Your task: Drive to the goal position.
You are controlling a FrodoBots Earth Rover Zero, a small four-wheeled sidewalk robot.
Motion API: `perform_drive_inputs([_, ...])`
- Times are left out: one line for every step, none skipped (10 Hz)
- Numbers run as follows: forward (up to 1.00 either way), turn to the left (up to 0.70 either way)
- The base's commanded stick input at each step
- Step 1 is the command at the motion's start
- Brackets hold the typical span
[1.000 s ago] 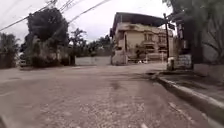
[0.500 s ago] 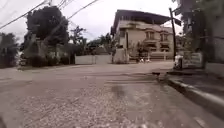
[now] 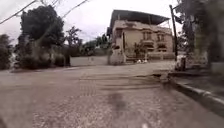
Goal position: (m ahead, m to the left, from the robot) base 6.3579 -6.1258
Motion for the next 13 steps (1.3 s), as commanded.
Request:
perform_drive_inputs([1.00,-0.25])
perform_drive_inputs([1.00,-0.36])
perform_drive_inputs([1.00,-0.36])
perform_drive_inputs([1.00,-0.35])
perform_drive_inputs([1.00,-0.30])
perform_drive_inputs([1.00,0.00])
perform_drive_inputs([1.00,0.00])
perform_drive_inputs([1.00,0.00])
perform_drive_inputs([1.00,0.00])
perform_drive_inputs([1.00,0.00])
perform_drive_inputs([1.00,0.00])
perform_drive_inputs([1.00,0.00])
perform_drive_inputs([1.00,0.00])
